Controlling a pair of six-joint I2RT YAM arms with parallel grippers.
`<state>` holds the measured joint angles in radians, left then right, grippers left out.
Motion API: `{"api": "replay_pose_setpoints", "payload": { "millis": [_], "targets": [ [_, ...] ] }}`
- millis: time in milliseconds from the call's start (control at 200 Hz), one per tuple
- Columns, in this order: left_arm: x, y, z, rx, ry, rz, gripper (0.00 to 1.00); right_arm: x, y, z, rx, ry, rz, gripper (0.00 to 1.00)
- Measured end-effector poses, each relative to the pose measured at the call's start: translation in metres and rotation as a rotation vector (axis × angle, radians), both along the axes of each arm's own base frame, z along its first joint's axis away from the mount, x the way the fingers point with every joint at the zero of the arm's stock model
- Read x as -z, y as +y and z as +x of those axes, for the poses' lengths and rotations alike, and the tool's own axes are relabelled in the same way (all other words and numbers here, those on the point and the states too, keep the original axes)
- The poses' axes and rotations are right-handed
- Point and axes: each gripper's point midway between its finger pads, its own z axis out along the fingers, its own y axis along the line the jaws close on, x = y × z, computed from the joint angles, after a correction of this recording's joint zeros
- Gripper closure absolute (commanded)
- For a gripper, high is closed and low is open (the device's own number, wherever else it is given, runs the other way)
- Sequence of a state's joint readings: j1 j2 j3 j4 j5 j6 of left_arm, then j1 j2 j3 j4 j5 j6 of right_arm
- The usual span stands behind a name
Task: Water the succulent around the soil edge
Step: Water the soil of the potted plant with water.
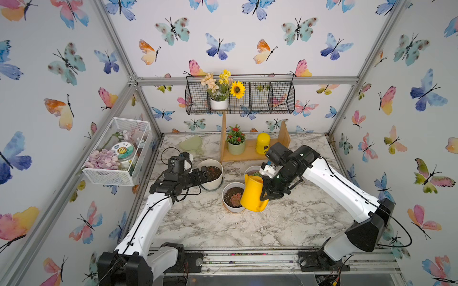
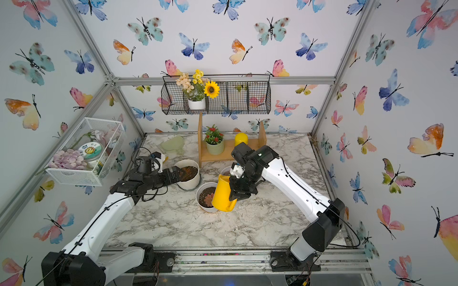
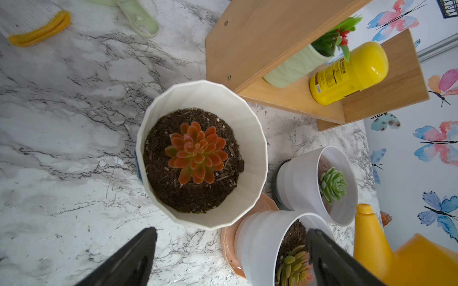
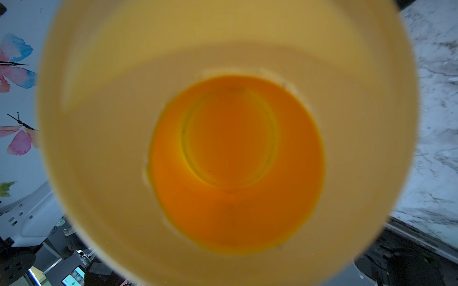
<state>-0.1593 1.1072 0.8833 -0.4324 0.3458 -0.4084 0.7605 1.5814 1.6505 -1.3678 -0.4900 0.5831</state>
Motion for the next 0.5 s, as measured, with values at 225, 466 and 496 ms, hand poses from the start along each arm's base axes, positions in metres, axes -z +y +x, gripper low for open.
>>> {"api": "replay_pose_setpoints", "payload": {
  "millis": [225,466,496],
  "targets": [
    [0.0,0.0,0.0,0.0,-0.002,0.0,0.01,-0.001,-0.006,0.009,0.036,-0.001,0.005,0.98],
    [0.002,0.0,0.001,-0.002,0.006,-0.001,0.01,-0.009,-0.008,0.011,0.052,0.015,0.047,0.98],
    [0.002,0.0,0.001,-0.002,0.007,-0.002,0.01,-0.01,-0.008,0.011,0.052,0.018,0.054,0.98]
  ]
}}
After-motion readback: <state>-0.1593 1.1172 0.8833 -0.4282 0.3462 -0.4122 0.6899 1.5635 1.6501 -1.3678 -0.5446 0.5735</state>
